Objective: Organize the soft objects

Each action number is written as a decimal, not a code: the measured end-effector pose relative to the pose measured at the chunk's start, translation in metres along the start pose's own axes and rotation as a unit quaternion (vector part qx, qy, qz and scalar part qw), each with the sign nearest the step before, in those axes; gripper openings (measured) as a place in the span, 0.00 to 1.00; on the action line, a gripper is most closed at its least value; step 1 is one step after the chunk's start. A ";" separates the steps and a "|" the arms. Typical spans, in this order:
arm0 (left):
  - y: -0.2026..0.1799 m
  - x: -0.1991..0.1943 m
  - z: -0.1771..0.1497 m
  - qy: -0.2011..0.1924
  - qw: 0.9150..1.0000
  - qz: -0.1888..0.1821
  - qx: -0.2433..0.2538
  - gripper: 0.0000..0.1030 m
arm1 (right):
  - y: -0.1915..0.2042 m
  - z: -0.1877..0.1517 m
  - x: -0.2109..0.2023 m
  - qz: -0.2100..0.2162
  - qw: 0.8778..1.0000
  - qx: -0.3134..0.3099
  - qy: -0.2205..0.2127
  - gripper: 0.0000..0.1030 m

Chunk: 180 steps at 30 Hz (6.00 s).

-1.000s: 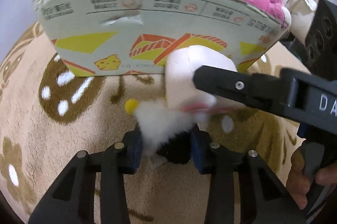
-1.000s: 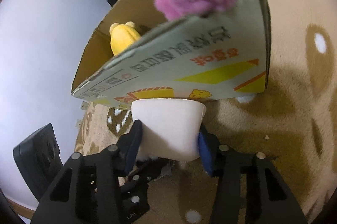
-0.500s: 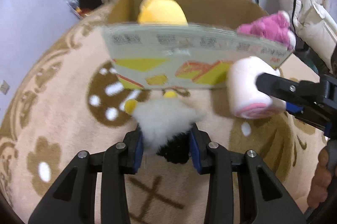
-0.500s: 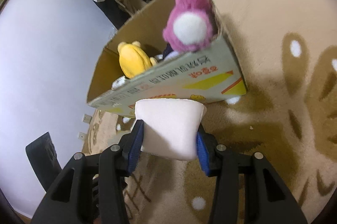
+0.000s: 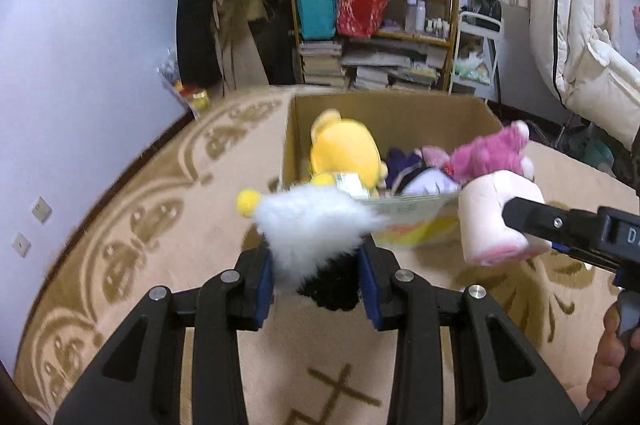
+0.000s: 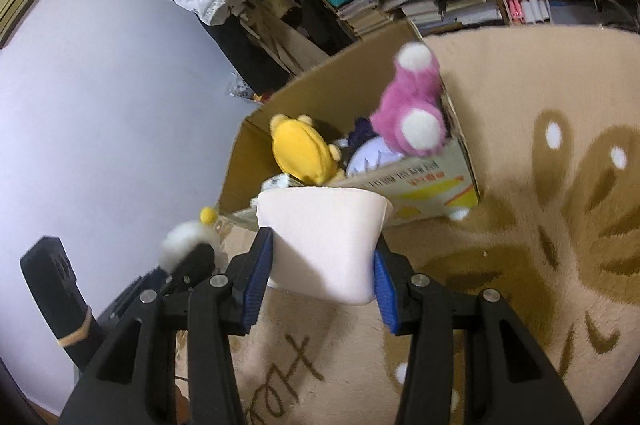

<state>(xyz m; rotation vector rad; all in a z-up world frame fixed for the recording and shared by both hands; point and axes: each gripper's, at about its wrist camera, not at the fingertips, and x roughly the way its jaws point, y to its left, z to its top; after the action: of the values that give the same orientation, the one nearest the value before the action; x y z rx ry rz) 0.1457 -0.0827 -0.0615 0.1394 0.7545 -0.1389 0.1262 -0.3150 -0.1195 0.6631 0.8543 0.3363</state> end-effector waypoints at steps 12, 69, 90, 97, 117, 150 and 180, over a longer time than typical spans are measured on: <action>0.000 -0.003 0.048 -0.035 0.999 0.008 0.013 0.34 | 0.029 0.035 -0.011 0.001 0.999 -0.031 -0.034 0.48; 0.023 -0.027 0.070 -0.039 0.999 0.012 -0.013 1.00 | 0.039 0.053 -0.034 -0.094 0.990 -0.065 -0.085 1.00; 0.050 -0.152 0.033 -0.111 0.993 0.017 -0.048 1.00 | 0.089 0.003 -0.119 -0.096 0.979 -0.134 -0.121 1.00; 0.056 -0.178 0.006 -0.142 0.988 0.010 -0.060 1.00 | 0.096 -0.023 -0.142 -0.081 0.973 -0.156 -0.148 1.00; 0.053 -0.182 -0.054 -0.177 0.982 -0.023 -0.065 1.00 | 0.079 -0.087 -0.147 -0.118 0.949 -0.212 -0.200 1.00; 0.041 -0.154 -0.066 -0.143 0.989 0.005 -0.047 1.00 | 0.049 -0.091 -0.143 -0.143 0.954 -0.178 -0.195 1.00; 0.041 -0.149 -0.069 -0.131 0.991 0.004 -0.036 1.00 | 0.057 -0.095 -0.139 -0.150 0.951 -0.188 -0.193 1.00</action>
<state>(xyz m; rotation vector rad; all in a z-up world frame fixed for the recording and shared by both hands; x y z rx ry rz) -0.0008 -0.0195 -0.0055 0.0529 0.4956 -0.1193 -0.0353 -0.3065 -0.0463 0.2228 0.4850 0.0820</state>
